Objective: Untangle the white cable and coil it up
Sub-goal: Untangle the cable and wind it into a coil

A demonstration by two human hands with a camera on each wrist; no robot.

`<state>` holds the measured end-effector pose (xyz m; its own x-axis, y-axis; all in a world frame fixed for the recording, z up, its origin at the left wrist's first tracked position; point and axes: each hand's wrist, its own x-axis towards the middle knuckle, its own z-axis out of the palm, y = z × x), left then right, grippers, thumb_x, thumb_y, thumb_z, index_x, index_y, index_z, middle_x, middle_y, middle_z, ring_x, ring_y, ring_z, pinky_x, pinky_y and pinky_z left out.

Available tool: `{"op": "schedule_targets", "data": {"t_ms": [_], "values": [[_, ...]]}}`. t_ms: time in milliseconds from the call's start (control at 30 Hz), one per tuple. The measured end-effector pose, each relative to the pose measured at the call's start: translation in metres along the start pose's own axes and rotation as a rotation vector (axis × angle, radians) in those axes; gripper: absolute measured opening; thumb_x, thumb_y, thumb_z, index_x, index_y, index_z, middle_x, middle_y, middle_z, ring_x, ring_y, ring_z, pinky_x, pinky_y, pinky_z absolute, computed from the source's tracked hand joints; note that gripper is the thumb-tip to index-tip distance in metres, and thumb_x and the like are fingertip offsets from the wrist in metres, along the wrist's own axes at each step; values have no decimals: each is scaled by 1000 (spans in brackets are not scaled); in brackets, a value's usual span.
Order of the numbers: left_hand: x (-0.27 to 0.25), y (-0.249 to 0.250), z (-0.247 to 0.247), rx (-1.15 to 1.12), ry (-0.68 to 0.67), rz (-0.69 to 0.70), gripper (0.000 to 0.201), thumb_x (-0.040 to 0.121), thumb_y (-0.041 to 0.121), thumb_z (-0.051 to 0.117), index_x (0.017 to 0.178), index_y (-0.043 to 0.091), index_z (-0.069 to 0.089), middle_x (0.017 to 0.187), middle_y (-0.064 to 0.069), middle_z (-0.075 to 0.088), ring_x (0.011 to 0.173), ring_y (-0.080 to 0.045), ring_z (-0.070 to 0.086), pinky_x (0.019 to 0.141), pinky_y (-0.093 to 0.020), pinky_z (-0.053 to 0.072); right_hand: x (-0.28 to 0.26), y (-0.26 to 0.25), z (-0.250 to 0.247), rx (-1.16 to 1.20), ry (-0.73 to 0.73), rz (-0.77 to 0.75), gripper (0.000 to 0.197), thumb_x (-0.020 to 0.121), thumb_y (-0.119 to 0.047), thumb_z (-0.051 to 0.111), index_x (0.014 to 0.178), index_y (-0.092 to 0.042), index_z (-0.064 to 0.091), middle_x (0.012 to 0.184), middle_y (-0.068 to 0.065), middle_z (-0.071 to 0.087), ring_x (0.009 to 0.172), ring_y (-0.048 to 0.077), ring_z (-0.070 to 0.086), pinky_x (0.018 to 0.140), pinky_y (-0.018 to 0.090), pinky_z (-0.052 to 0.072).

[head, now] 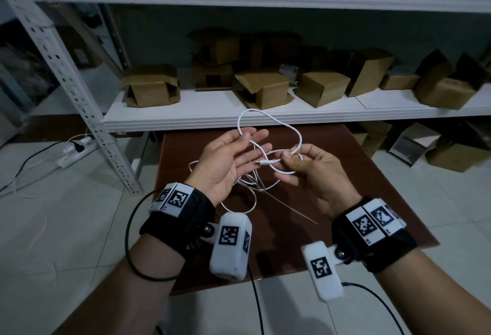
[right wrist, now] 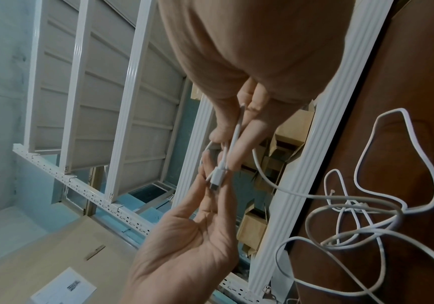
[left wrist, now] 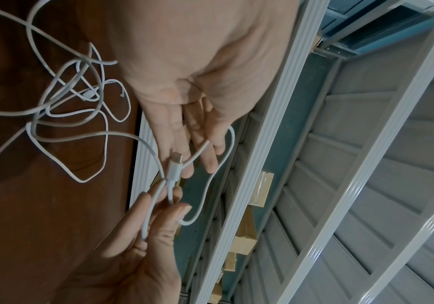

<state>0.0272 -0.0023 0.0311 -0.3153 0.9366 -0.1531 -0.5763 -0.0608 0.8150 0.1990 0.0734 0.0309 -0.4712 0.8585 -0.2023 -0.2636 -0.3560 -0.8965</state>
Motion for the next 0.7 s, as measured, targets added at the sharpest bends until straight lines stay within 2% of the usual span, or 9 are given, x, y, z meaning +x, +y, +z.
{"op": "schedule_targets", "data": {"t_ms": [100, 167, 267, 333, 400, 533, 633, 700], "values": [[0, 1, 1, 8, -24, -22, 17, 101, 7, 63, 118, 7, 66, 123, -14, 78, 114, -29, 76, 96, -40, 63, -2, -1, 1, 13, 2, -22, 13, 85, 8, 70, 89, -2, 63, 91, 21, 76, 74, 23, 78, 66, 35, 66], [-2, 0, 1, 19, -58, -27, 32, 89, 4, 71, 120, 6, 67, 124, -15, 78, 117, -28, 75, 98, -38, 62, -3, -2, 2, 25, -1, -31, 13, 86, 9, 69, 88, -2, 63, 94, 23, 75, 74, 23, 78, 68, 36, 67], [-2, -3, 2, 32, -95, -40, 50, 78, -3, 75, 127, 2, 66, 125, -16, 77, 116, -25, 75, 92, -29, 63, -4, -4, 4, 30, 0, -35, 14, 87, 10, 69, 88, -3, 63, 96, 25, 73, 77, 23, 79, 70, 35, 67], [-1, -6, 2, 58, -91, -59, 45, 83, -10, 72, 127, 0, 66, 122, -17, 78, 111, -24, 77, 87, -25, 63, -4, -4, 4, 31, -4, -39, 15, 86, 10, 69, 89, -3, 62, 93, 22, 74, 76, 23, 79, 72, 36, 67], [-1, -10, 2, 61, -61, -85, 36, 89, -12, 68, 123, -3, 67, 118, -20, 78, 104, -23, 79, 84, -27, 64, -6, -4, 5, 36, -18, -41, 16, 87, 11, 69, 89, -3, 61, 86, 18, 76, 75, 23, 79, 74, 36, 67], [3, -15, 0, -19, 6, -81, 36, 85, 0, 72, 120, -5, 69, 115, -19, 79, 101, -22, 80, 86, -29, 65, -8, -1, 8, 43, -51, -32, 18, 86, 13, 70, 87, -4, 62, 89, 20, 77, 79, 26, 80, 74, 35, 67], [5, -14, 2, -149, 32, -46, 23, 88, 3, 68, 111, -1, 71, 104, -13, 81, 94, -20, 81, 77, -26, 65, -8, 2, 10, 45, -75, -22, 20, 84, 13, 72, 85, -5, 62, 92, 21, 78, 83, 27, 80, 74, 32, 66], [5, -11, 4, -213, 45, -24, 17, 91, 5, 66, 106, 3, 73, 97, -8, 82, 89, -18, 81, 75, -26, 65, -7, 3, 11, 42, -74, -9, 20, 84, 12, 73, 86, -6, 63, 93, 20, 79, 83, 24, 80, 79, 34, 66]]}}
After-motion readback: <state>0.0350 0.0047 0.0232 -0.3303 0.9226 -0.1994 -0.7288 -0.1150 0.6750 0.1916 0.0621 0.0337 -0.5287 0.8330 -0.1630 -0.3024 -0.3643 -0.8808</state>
